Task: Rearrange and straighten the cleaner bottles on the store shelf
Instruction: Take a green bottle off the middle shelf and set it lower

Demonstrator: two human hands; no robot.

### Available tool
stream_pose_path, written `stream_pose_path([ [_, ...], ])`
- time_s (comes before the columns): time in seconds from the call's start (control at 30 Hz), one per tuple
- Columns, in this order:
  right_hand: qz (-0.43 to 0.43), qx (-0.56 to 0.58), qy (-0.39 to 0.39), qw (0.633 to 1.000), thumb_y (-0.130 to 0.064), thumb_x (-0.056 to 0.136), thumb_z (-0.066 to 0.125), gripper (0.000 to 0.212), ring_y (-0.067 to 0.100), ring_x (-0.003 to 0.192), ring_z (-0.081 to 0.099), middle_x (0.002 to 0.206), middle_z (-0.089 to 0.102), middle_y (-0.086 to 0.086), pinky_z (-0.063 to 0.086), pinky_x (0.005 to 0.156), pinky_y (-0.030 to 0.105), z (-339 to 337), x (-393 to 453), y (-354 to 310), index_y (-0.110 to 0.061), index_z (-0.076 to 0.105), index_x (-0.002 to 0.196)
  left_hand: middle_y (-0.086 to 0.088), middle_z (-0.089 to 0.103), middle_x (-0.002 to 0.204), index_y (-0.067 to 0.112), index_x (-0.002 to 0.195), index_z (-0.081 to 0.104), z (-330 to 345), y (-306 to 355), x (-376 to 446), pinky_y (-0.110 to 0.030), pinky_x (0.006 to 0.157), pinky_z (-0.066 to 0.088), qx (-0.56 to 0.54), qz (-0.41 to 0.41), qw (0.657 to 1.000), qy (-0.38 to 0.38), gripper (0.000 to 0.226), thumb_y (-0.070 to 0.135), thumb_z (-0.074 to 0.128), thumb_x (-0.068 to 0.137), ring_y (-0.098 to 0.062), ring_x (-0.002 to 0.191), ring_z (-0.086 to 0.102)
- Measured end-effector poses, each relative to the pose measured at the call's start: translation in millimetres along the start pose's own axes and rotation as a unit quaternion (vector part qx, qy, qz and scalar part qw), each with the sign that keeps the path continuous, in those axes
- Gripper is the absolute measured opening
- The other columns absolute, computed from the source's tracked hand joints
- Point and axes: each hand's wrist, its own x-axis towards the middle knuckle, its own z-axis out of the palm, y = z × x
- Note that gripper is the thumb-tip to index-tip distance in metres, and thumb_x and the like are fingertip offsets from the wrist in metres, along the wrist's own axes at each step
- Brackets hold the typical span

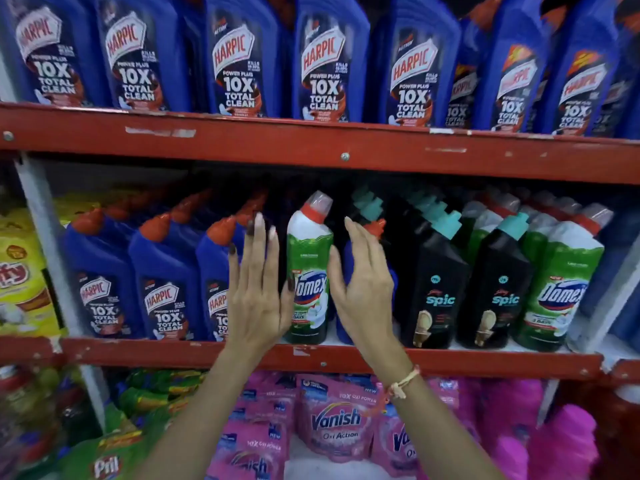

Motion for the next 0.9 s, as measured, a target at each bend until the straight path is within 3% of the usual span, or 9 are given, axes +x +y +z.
stream_pose_path([
  [0.1, 0.062, 0.002, -0.037, 0.997, -0.028, 0.091, 0.067, 0.059, 0.026, 0.129, 0.050, 0.138, 0.055, 0.016, 0.032, 0.105, 0.020, 16, 0, -6, 0.000, 0.047, 0.140, -0.011, -0.003, 0.169, 0.001, 0.159, 0.010, 8, -6, -27, -0.045, 0.128, 0.001, 0.048, -0.014, 0.998, -0.036, 0.061, 0.032, 0.024, 0.109, -0.025, 0.157, 0.004],
  [0.2, 0.092, -0.022, -0.072, 0.993, -0.043, 0.086, 0.070, 0.074, 0.025, 0.128, 0.049, 0.141, 0.052, 0.012, 0.042, 0.099, 0.030, 32, 3, -11, -0.004, 0.043, 0.143, -0.011, -0.003, 0.169, -0.003, 0.156, 0.012, 22, -14, -44, -0.047, 0.128, -0.002, 0.091, -0.023, 0.993, -0.078, 0.062, 0.037, 0.020, 0.110, -0.023, 0.157, 0.003],
  [0.4, 0.115, -0.054, -0.061, 0.990, -0.050, 0.076, 0.075, 0.081, 0.032, 0.111, 0.058, 0.129, 0.056, 0.013, 0.051, 0.082, 0.043, 52, 12, -13, -0.005, 0.045, 0.137, -0.011, 0.005, 0.169, 0.000, 0.158, 0.017, 31, -21, -55, -0.048, 0.128, 0.000, 0.078, -0.020, 0.996, -0.038, 0.059, 0.031, 0.024, 0.108, -0.024, 0.156, 0.012],
  [0.67, 0.110, -0.018, -0.046, 0.993, -0.045, 0.069, 0.081, 0.069, 0.024, 0.100, 0.061, 0.113, 0.061, 0.005, 0.039, 0.077, 0.026, 34, 27, -10, -0.010, 0.058, 0.124, -0.009, 0.012, 0.168, 0.003, 0.157, 0.021, 30, -23, -55, -0.049, 0.127, 0.002, 0.061, -0.004, 0.998, -0.028, 0.055, 0.026, 0.022, 0.107, -0.024, 0.156, 0.017],
  [0.83, 0.086, 0.020, 0.022, 0.996, -0.044, 0.067, 0.083, 0.066, -0.001, 0.087, 0.051, 0.106, 0.063, 0.001, 0.035, 0.073, 0.003, -9, 29, -19, -0.010, 0.062, 0.120, -0.009, 0.016, 0.168, 0.003, 0.157, 0.025, 30, -23, -57, -0.051, 0.127, 0.004, 0.066, -0.003, 0.997, -0.039, 0.054, 0.025, 0.022, 0.107, -0.025, 0.155, 0.018],
  [0.9, 0.085, 0.035, 0.027, 0.995, -0.046, 0.066, 0.083, 0.065, -0.002, 0.088, 0.051, 0.103, 0.063, -0.001, 0.038, 0.075, 0.002, -27, 26, -20, -0.012, 0.063, 0.118, -0.010, 0.016, 0.168, 0.003, 0.157, 0.025, 31, -23, -57, -0.051, 0.127, 0.004, 0.081, -0.002, 0.995, -0.049, 0.055, 0.027, 0.023, 0.107, -0.026, 0.155, 0.018],
])
